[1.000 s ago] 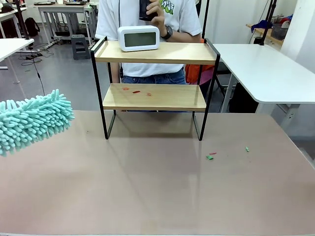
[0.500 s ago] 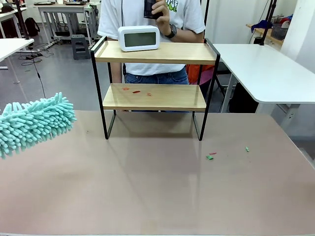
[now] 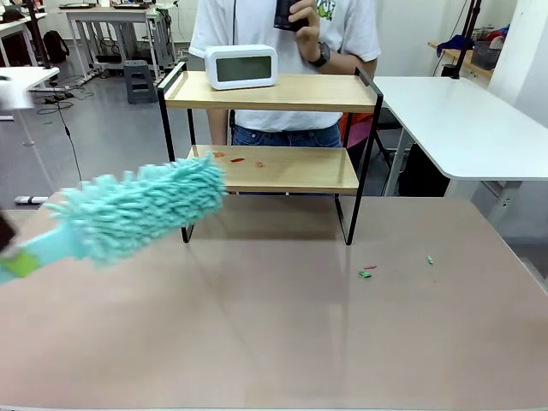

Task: Clean the shelf.
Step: Clean the remaining tier of the Shelf with the Duster once objects are removed.

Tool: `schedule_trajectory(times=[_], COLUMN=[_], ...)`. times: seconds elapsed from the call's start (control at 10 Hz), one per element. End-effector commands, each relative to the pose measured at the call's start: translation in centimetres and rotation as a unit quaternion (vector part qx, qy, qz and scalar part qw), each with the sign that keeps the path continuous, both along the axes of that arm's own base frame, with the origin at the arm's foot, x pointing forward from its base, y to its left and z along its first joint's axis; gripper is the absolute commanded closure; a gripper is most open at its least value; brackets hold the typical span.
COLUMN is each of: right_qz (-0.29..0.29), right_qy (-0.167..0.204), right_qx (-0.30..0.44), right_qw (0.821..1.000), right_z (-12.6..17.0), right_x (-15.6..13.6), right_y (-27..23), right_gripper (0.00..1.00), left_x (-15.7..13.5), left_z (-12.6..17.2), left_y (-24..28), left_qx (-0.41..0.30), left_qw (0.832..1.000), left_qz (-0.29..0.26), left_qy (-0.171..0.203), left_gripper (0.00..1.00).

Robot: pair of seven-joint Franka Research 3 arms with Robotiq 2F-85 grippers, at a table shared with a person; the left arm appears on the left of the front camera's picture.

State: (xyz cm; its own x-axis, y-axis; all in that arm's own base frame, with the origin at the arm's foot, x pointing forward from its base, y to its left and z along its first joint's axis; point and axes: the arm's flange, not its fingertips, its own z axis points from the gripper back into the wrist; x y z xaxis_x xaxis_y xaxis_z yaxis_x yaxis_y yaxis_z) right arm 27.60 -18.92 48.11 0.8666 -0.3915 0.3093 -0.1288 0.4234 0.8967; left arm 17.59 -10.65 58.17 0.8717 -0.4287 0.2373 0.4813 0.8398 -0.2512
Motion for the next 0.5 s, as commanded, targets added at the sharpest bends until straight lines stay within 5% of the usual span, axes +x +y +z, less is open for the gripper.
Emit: schedule_trajectory(times=[0.0, 0.4], right_qz=[0.000, 0.000], right_qy=[-0.018, -0.018], right_qx=[0.004, 0.004], right_qw=[1.000, 1.000], right_z=[0.0, 0.0], right_x=[0.2, 0.2], right_y=[0.0, 0.0], right_gripper=[0.00, 0.00], left_x=[3.5, 7.3], left_z=[-0.5, -2.1], left_y=[-3.7, -7.9], left_qx=[0.007, 0.027], left_qw=[1.000, 0.990], left_qz=[0.015, 0.121], left_qy=[-0.004, -0.074], left_gripper=[0.88, 0.88])
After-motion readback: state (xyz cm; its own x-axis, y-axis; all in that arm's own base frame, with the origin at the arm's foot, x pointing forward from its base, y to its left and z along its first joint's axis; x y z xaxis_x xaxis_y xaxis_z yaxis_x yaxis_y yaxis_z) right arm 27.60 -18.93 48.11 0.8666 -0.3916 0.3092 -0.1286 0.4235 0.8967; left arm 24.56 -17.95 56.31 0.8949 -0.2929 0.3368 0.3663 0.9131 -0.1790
